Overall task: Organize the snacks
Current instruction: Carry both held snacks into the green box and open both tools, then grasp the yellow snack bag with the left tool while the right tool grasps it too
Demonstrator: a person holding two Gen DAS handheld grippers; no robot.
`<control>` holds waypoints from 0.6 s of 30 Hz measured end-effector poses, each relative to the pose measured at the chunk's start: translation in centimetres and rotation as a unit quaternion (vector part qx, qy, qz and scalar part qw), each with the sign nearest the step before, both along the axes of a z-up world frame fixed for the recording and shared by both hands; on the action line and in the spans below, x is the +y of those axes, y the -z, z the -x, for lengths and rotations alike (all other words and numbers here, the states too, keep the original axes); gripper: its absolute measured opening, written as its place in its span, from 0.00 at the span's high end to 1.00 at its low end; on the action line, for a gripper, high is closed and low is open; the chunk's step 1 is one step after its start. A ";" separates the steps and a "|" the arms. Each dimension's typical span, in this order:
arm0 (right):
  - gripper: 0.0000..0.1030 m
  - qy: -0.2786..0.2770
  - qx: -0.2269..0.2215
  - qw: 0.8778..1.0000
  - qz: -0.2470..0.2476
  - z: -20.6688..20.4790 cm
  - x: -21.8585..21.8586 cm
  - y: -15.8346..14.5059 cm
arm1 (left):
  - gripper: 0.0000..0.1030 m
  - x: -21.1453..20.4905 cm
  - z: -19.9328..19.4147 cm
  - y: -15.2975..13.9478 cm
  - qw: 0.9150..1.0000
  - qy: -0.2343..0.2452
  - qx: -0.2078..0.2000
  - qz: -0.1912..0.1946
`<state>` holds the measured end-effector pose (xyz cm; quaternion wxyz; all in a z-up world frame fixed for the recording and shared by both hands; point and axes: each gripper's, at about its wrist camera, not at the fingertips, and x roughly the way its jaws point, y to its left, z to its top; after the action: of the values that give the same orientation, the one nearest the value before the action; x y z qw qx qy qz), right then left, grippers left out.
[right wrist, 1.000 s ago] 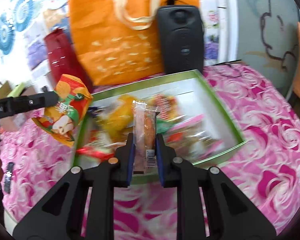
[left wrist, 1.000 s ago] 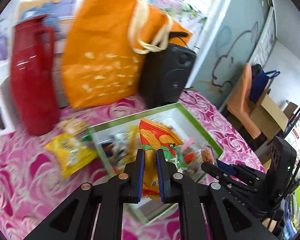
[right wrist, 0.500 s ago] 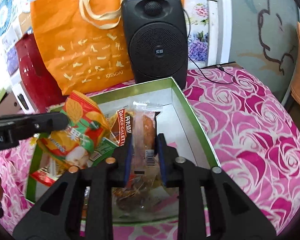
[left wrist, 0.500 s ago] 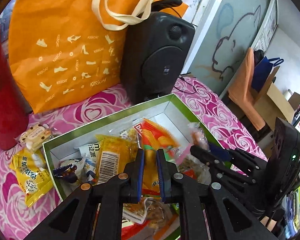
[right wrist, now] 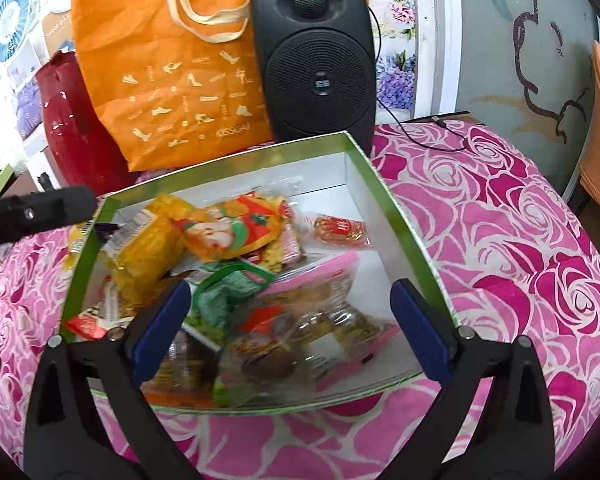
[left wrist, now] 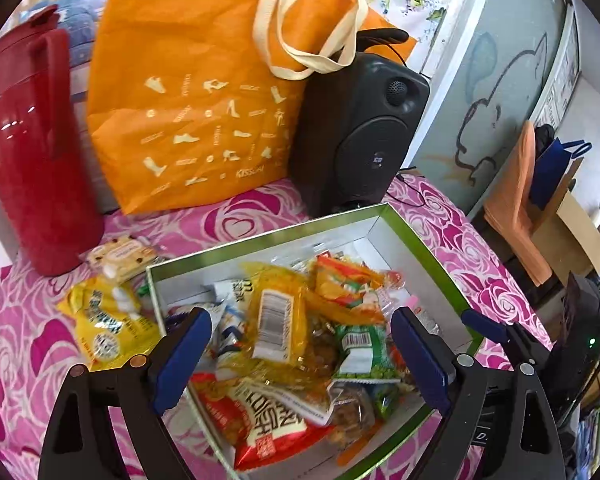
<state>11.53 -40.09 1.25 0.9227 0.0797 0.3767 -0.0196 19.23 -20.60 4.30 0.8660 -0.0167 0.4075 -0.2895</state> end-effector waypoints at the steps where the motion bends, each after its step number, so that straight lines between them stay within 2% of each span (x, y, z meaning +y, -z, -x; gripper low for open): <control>1: 0.02 -0.003 0.000 1.000 -0.001 0.1 0.3 -0.3 | 0.09 0.3 0.2 -0.1 1.000 -0.002 -0.002 0.001; 11: 0.01 -0.044 -0.016 0.999 0.021 1.6 4.4 -2.9 | 0.09 4.0 2.4 -1.6 0.999 -0.025 -0.016 0.015; 15: 0.01 -0.064 -0.010 0.998 0.013 1.8 6.4 -3.2 | 0.09 6.6 2.8 -1.3 0.999 -0.037 -0.011 0.010; 18: 0.01 -0.086 -0.009 0.996 0.016 1.9 8.2 -3.4 | 0.10 9.7 2.2 -0.4 0.997 -0.071 -0.006 -0.003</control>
<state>9.65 -31.85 4.64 0.9253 0.0329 0.3739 0.0547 17.04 -10.92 4.70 0.8868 -0.0409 0.4009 -0.2264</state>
